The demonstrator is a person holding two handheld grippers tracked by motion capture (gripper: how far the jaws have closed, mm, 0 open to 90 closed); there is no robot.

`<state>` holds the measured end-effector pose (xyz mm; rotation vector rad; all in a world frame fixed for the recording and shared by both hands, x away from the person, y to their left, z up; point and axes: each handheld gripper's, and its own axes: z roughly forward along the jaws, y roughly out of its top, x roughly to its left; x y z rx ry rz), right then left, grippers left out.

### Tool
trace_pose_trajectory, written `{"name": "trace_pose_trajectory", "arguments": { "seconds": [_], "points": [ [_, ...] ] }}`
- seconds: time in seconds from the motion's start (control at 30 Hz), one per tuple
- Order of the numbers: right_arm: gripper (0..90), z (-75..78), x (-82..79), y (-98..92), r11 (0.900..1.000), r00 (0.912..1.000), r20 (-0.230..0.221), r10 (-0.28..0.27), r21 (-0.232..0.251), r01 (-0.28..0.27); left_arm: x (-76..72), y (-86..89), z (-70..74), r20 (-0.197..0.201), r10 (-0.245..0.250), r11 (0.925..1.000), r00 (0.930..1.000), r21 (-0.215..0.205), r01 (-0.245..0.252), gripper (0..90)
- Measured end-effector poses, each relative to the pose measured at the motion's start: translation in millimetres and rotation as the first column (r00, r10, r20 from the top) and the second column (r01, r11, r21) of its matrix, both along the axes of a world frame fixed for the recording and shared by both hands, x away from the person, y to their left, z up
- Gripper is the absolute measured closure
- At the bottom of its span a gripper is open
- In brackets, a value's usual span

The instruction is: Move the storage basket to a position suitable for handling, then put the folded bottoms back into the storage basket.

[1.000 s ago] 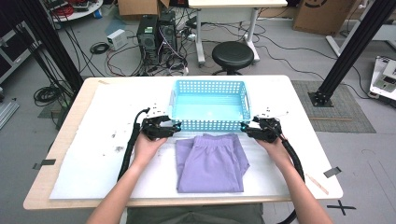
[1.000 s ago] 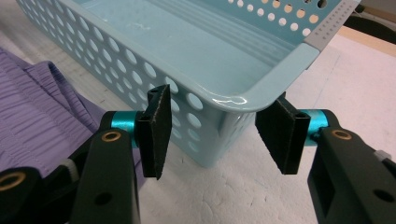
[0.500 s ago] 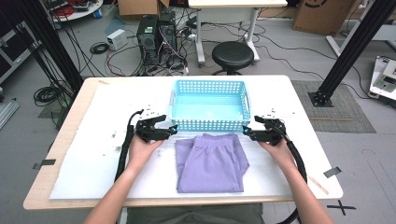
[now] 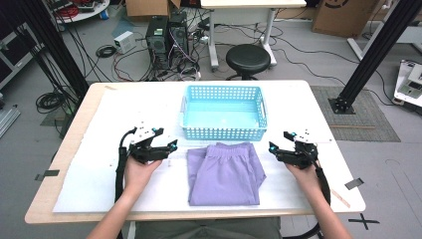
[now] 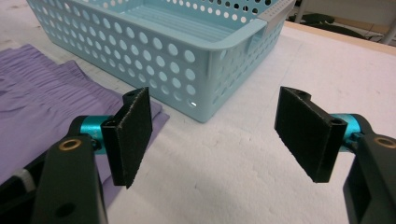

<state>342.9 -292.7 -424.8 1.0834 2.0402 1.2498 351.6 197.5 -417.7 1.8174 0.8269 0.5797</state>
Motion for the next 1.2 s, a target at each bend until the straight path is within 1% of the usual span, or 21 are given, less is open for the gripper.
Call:
{"name": "trace_pose_trajectory", "arguments": {
  "seconds": [0.07, 0.13, 0.23, 0.3, 0.37, 0.47, 0.5, 0.67, 0.73, 0.8, 0.83, 0.87, 0.9, 0.93, 0.97, 1.0, 1.03, 1.07, 1.1, 1.13, 1.2],
  "points": [
    [28.1, -0.5, -2.2, -1.4, 1.000, 1.0000, -0.003, -0.005, 0.009, 0.005, -9.1, 4.5, 1.6, 0.032, 0.014, 0.9999, 0.9994, 0.007, -0.015, 29.0],
    [28.2, -1.0, -8.1, -4.5, 0.999, 0.9999, -0.004, -0.010, 0.044, 0.010, -20.5, 10.8, 1.4, 0.050, 0.025, 0.9996, 0.9984, 0.010, -0.026, 29.0],
    [28.2, 0.4, -13.6, -4.3, 0.998, 0.9999, 0.003, -0.012, 0.067, 0.012, -28.6, 14.2, 0.9, 0.059, 0.026, 0.9995, 0.9979, 0.017, -0.027, 28.9],
    [28.2, 1.5, -17.4, -2.2, 0.998, 0.9998, 0.013, -0.013, 0.063, 0.012, -31.8, 14.9, 1.5, 0.066, 0.022, 0.9997, 0.9976, 0.011, -0.023, 28.0],
    [28.2, 1.7, -20.8, 0.2, 0.998, 0.9997, 0.021, -0.009, 0.056, 0.008, -33.2, 14.7, 2.0, 0.065, 0.006, 1.0000, 0.9979, 0.006, -0.007, 26.5],
    [28.2, 1.7, -23.3, 2.0, 0.999, 0.9997, 0.022, -0.009, 0.048, 0.008, -33.8, 12.8, 1.7, 0.065, 0.004, 1.0000, 0.9979, 0.006, -0.004, 24.6],
    [28.2, 2.5, -25.6, 2.1, 0.999, 0.9995, 0.032, -0.008, 0.048, 0.006, -33.4, 11.2, 1.9, 0.062, -0.003, 0.9999, 0.9981, 0.010, 0.003, 24.6],
    [28.1, 3.7, -28.1, 1.3, 0.998, 0.9993, 0.036, -0.014, 0.064, 0.011, -34.8, 7.5, 1.0, 0.038, -0.015, 0.9998, 0.9992, -0.012, 0.015, 24.6],
    [28.2, 2.2, -29.6, 2.0, 0.998, 0.9993, 0.036, -0.014, 0.063, 0.012, -36.6, 5.3, 0.8, 0.023, -0.037, 0.9990, 0.9990, -0.025, 0.038, 25.6],
    [28.5, 2.9, -32.5, 2.9, 0.999, 0.9987, 0.048, -0.019, 0.051, 0.016, -37.1, 4.9, 0.5, 0.021, -0.049, 0.9981, 0.9986, -0.035, 0.050, 27.2],
    [29.1, 3.5, -34.2, 3.5, 0.999, 0.9983, 0.053, -0.023, 0.046, 0.020, -39.8, 4.5, -1.3, 0.032, -0.073, 0.9954, 0.9968, -0.060, 0.075, 27.7],
    [31.1, 4.0, -35.9, 3.8, 0.999, 0.9979, 0.061, -0.023, 0.038, 0.021, -39.8, 4.5, -1.3, 0.032, -0.073, 0.9954, 0.9968, -0.060, 0.075, 29.7],
    [33.7, 4.3, -38.2, 4.5, 0.999, 0.9975, 0.064, -0.030, 0.032, 0.028, -43.5, 3.9, -2.8, 0.047, -0.100, 0.9929, 0.9939, -0.061, 0.102, 32.0],
    [34.3, 4.3, -40.3, 4.7, 0.999, 0.9968, 0.072, -0.034, 0.022, 0.032, -43.5, 3.9, -2.8, 0.047, -0.100, 0.9929, 0.9939, -0.061, 0.102, 32.5],
    [36.8, 4.1, -42.5, 5.0, 0.999, 0.9965, 0.076, -0.036, 0.021, 0.035, -47.1, 3.2, -4.0, 0.062, -0.111, 0.9915, 0.9919, -0.061, 0.115, 32.9],
    [38.1, 3.9, -44.2, 4.4, 1.000, 0.9965, 0.081, -0.024, 0.019, 0.022, -48.7, 3.1, -4.9, 0.072, -0.123, 0.9897, 0.9897, -0.065, 0.128, 33.0],
    [38.1, 3.9, -44.2, 4.4, 1.000, 0.9965, 0.081, -0.024, 0.019, 0.022, -48.7, 3.1, -4.9, 0.072, -0.123, 0.9897, 0.9897, -0.065, 0.128, 33.0],
    [36.4, 3.0, -47.8, 4.1, 0.999, 0.9961, 0.083, -0.031, 0.027, 0.029, -52.7, 2.6, -6.4, 0.091, -0.139, 0.9865, 0.9861, -0.075, 0.146, 33.0],
    [36.7, 2.4, -49.4, 3.3, 0.999, 0.9954, 0.088, -0.038, 0.028, 0.036, -52.7, 2.6, -6.4, 0.091, -0.139, 0.9865, 0.9861, -0.075, 0.146, 33.0],
    [36.7, 2.4, -49.4, 3.3, 0.999, 0.9954, 0.088, -0.038, 0.028, 0.036, -54.4, 2.4, -6.9, 0.104, -0.144, 0.9853, 0.9842, -0.078, 0.152, 33.0],
    [35.5, 1.1, -53.9, -0.2, 0.998, 0.9935, 0.111, -0.027, 0.066, 0.020, -57.1, 0.4, -7.2, 0.076, -0.166, 0.9816, 0.9833, -0.083, 0.172, 33.1]
  ]
}}
